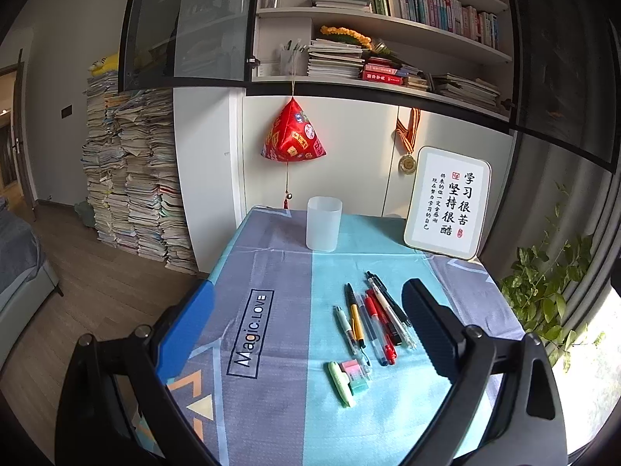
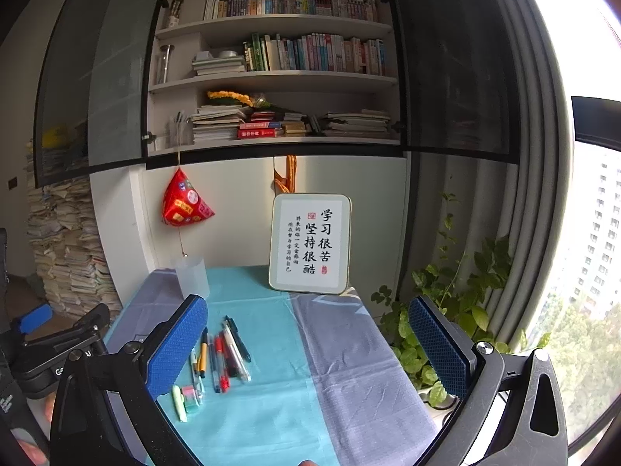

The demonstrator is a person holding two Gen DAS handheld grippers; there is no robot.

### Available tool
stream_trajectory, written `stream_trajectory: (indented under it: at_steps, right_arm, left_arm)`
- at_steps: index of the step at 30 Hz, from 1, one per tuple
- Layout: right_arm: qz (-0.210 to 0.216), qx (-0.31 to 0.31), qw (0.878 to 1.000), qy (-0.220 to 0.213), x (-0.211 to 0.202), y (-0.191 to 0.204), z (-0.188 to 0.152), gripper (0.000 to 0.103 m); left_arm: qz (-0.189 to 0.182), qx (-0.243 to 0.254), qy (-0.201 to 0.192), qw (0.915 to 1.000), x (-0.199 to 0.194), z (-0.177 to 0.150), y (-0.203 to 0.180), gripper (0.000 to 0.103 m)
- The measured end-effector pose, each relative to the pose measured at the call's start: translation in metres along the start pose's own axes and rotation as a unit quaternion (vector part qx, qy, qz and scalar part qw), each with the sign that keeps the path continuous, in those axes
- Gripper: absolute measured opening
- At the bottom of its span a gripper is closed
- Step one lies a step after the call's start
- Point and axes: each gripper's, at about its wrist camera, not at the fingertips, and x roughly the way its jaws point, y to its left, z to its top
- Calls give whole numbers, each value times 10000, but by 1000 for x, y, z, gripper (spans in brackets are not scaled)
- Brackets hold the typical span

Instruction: Organize stationery

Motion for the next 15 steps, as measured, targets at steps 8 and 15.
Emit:
stream_trajectory:
  at_steps: [8,15]
  right_arm:
    - [-7,4,10000,-8,1,0,0,103]
    - [15,21,10000,0,1,-1,0,103]
  left_arm:
    - [22,4,-71,10000,-1,0,2,96]
    - [69,0,-137,9999,-3,-1,2,96]
